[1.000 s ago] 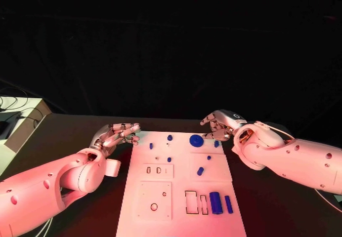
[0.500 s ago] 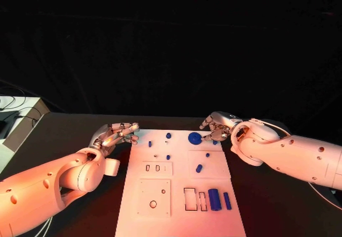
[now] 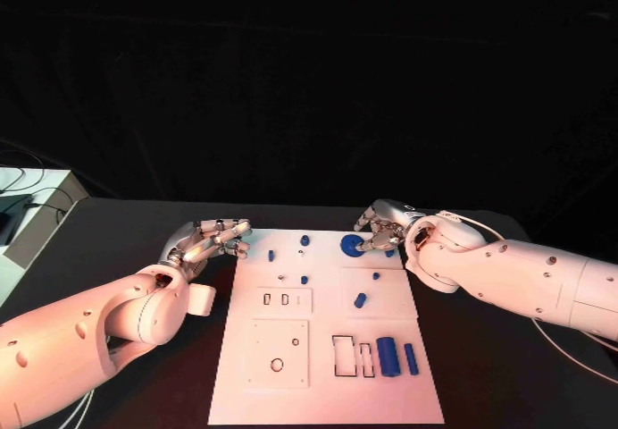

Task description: Assemble the parts on the task board

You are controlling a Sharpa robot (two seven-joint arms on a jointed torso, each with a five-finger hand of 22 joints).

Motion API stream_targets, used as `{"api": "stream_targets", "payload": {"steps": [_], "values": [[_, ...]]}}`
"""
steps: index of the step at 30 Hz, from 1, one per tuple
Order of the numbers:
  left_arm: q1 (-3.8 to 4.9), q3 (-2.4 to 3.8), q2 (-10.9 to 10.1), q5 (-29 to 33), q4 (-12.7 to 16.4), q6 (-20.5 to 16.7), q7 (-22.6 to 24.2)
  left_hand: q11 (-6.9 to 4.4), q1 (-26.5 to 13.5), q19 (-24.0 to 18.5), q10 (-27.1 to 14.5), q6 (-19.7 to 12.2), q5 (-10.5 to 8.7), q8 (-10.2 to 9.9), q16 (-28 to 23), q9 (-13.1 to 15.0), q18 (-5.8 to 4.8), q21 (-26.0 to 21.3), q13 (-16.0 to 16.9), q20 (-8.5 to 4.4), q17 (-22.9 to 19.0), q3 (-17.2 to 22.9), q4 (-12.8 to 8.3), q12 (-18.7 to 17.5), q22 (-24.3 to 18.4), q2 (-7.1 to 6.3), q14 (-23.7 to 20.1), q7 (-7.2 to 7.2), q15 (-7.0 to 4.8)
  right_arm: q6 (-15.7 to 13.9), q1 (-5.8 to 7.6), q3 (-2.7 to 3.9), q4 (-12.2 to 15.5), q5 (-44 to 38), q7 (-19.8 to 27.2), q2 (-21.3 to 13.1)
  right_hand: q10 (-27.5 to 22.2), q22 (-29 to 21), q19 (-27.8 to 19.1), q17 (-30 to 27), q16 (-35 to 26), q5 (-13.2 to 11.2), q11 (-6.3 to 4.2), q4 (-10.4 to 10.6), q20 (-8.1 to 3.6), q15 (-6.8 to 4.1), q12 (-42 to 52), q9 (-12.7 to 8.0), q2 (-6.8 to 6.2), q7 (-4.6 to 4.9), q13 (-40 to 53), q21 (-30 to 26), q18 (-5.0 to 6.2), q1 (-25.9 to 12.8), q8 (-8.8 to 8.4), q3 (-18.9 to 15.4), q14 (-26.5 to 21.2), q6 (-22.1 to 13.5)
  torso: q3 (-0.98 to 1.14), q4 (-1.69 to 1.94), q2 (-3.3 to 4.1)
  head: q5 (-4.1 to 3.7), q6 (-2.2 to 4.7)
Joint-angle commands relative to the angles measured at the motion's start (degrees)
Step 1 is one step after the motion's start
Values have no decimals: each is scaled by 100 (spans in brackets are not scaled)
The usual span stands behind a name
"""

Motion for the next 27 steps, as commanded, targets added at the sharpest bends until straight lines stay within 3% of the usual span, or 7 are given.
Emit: {"api": "stream_targets", "payload": {"steps": [1, 17, 27], "values": [[-2, 5, -12, 6, 25, 118, 66, -5, 11, -52, -34, -6, -8, -5, -26, 1, 43, 27, -2, 4, -6, 6, -36, -21, -6, 60, -36, -11, -13, 102, -10, 0, -29, 96, -19, 37, 16, 1134, 323, 4, 20, 19, -47, 28, 31, 37, -11, 3, 20, 95, 2, 38, -39, -46, -10, -16, -3, -144, 5, 17, 36, -11, 9], [-1, 12, -61, -2, 111, 115, 75, -4, 12, -58, -37, -17, -9, -6, -25, 0, 42, 37, -2, 4, -6, 10, -43, -20, -16, 61, -39, -10, -12, 251, -28, -2, -113, 25, -70, 143, 14, 1138, 323, 31, 28, 44, -59, 27, 34, 31, -36, 18, 65, 74, 6, 61, -40, -60, -5, -20, -2, -60, 10, 15, 29, 7, -9], [-1, 19, -89, -6, 127, 102, 80, -4, 12, -58, -37, -17, -9, -6, -25, 0, 42, 37, -2, 4, -6, 10, -43, -20, -16, 61, -39, -10, -12, 365, -30, -2, -98, 47, -58, 100, 27, 1138, 320, 34, 14, 309, -88, -1, 13, 7, -51, 22, 152, 42, 18, 65, -45, -121, -11, -22, 1, 77, 14, 15, 34, 19, -17]]}}
